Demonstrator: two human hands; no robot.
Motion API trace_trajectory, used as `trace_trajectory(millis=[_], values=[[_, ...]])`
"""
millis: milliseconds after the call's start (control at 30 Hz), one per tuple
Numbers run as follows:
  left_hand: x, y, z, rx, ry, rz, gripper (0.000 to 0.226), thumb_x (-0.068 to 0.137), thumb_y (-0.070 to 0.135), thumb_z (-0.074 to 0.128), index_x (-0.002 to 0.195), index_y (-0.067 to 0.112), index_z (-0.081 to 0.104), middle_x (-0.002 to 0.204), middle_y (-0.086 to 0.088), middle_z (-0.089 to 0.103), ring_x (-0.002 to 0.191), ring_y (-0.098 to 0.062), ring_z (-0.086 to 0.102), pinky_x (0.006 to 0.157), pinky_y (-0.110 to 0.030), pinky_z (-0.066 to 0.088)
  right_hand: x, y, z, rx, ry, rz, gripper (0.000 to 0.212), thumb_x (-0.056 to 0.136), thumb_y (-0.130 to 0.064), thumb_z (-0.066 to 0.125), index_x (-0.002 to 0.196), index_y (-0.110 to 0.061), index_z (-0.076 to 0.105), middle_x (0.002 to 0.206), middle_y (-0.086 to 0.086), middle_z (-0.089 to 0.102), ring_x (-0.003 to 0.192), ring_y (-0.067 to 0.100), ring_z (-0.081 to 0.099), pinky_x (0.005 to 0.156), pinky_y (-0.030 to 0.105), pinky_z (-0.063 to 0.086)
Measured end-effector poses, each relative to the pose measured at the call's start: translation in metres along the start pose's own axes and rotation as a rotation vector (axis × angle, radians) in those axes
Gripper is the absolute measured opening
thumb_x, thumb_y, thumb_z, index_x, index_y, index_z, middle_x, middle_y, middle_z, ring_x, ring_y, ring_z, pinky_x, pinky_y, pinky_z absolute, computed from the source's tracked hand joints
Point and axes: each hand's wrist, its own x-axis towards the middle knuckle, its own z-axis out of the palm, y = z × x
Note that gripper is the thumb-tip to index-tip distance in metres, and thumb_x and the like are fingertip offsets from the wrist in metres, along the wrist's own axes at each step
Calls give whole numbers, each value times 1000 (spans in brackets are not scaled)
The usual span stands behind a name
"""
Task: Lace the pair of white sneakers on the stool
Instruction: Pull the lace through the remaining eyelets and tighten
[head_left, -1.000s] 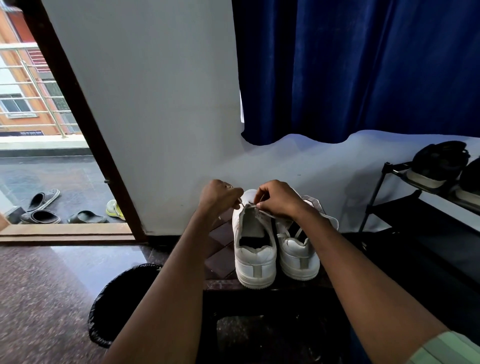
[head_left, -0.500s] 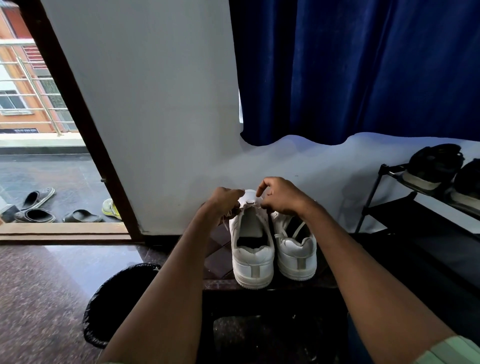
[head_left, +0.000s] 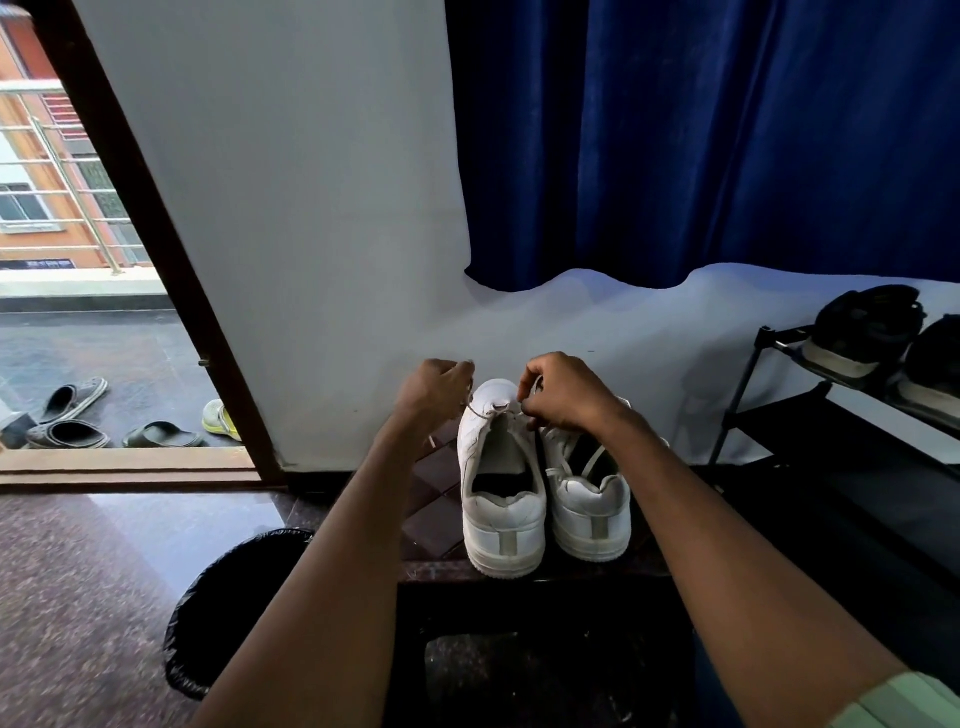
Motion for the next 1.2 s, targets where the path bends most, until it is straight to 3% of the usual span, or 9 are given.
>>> trace_trajectory(millis=[100, 200, 467, 700, 900, 1000, 1067, 1133, 1200], values=[[-1, -1, -4, 121, 50, 178, 43, 96, 42, 57, 73, 8, 71, 68, -13, 68, 58, -23, 54, 60, -30, 40, 1, -3, 5, -90, 110, -85, 22, 76, -18, 75, 98, -20, 71, 92, -4, 73, 88, 19, 68, 76, 29, 53], [-4, 5, -2, 72, -37, 266, 40, 92, 42, 63, 71, 9, 72, 63, -10, 64, 57, -20, 53, 60, -30, 38, 1, -13, 7, 288, -11, -134, 34, 81, -10, 75, 113, -17, 71, 105, 0, 76, 97, 17, 71, 89, 36, 60], [-8, 11, -9, -102, -35, 183, 38, 96, 32, 65, 73, 3, 73, 69, -12, 66, 61, -15, 57, 62, -26, 42, 10, -3, 12, 489, 57, -21, 3, 90, -12, 77, 91, -10, 79, 80, 4, 79, 86, 16, 75, 96, 43, 59], [-7, 24, -15, -761, -13, 3, 29, 100, 28, 57, 74, 17, 58, 71, -4, 65, 57, -14, 58, 58, -26, 42, 9, -1, 8, 289, 111, -20, 14, 92, -25, 74, 86, -13, 77, 80, 1, 77, 81, 16, 73, 86, 39, 59], [5, -1, -9, -118, 241, 74, 36, 98, 45, 54, 73, 22, 65, 71, 2, 71, 67, -22, 67, 66, -31, 54, -1, -7, -13, -20, -196, 13, 24, 88, -34, 82, 99, -15, 74, 76, 2, 77, 67, 14, 74, 60, 26, 55], [7, -5, -5, 68, 257, 23, 37, 97, 44, 58, 73, 16, 65, 67, -7, 67, 73, -36, 67, 63, -34, 47, -1, -8, -17, -113, -169, 1, 32, 82, -32, 84, 106, -16, 72, 97, 3, 75, 87, 20, 71, 74, 33, 57], [3, -2, -5, 129, 257, 15, 29, 94, 42, 61, 100, 16, 72, 98, -9, 74, 96, -36, 69, 76, -38, 52, -2, -8, -16, -207, -164, -17, 30, 82, -27, 82, 109, -17, 72, 103, 2, 72, 94, 21, 68, 80, 32, 55], [-5, 0, -5, 232, 268, 19, 46, 90, 42, 68, 130, 20, 62, 127, -8, 61, 117, -28, 59, 97, -40, 50, -3, -6, -15, -97, -231, -10, 22, 87, -16, 78, 108, -14, 74, 99, 6, 74, 89, 21, 72, 76, 31, 56], [-8, 3, -3, 254, 293, 135, 40, 86, 42, 73, 121, 24, 66, 122, -4, 60, 110, -20, 60, 94, -37, 51, -3, -5, -15, 215, -281, -5, 17, 91, -3, 72, 108, -5, 75, 91, 12, 77, 78, 19, 73, 74, 29, 57]])
